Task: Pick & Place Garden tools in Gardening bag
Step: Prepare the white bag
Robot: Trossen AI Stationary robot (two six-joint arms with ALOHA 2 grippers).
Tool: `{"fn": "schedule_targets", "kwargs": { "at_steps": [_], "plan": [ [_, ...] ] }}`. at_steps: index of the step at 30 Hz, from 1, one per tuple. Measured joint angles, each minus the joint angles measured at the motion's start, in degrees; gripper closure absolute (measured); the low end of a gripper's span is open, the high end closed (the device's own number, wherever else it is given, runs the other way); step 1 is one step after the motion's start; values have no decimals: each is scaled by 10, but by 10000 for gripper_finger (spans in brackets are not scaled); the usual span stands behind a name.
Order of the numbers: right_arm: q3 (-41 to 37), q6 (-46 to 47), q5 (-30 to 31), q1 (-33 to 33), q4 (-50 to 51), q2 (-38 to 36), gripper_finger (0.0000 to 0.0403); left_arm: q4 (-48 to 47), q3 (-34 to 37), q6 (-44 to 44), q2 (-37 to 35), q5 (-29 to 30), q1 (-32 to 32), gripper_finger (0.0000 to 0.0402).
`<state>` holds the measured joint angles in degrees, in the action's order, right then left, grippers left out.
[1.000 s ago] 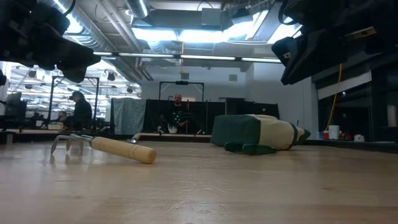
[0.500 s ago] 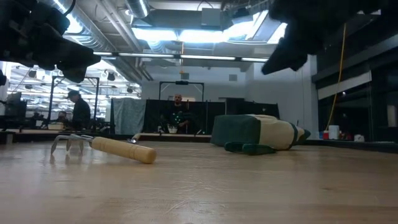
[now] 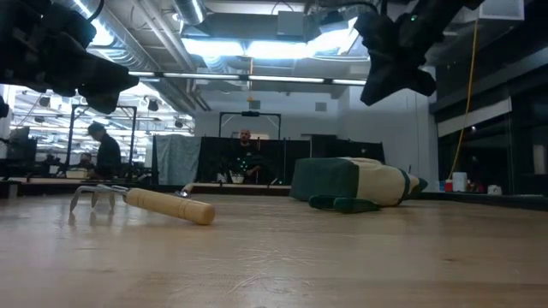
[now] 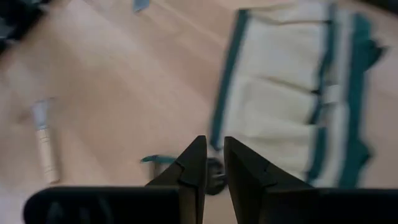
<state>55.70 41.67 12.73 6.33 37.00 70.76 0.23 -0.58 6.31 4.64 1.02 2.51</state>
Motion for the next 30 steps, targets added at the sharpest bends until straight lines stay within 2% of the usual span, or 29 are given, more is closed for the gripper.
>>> {"fn": "schedule_targets", "kwargs": {
  "at_steps": [4,10,16,22,26,30],
  "plan": [
    [25,-43,0,72,37,0,343,0,0,0,0,0,0,296],
    [22,-161,-2,168,58,0,343,0,0,0,0,0,0,296],
    [-9,-169,-112,239,41,1,343,0,0,0,0,0,0,296],
    [-67,-166,-175,278,-26,2,339,0,0,0,0,0,0,296],
    [-102,-159,-217,290,-83,2,299,0,0,0,0,0,0,296],
    [-115,-140,-206,301,-104,2,224,0,0,0,0,0,0,296]
  ]
}}
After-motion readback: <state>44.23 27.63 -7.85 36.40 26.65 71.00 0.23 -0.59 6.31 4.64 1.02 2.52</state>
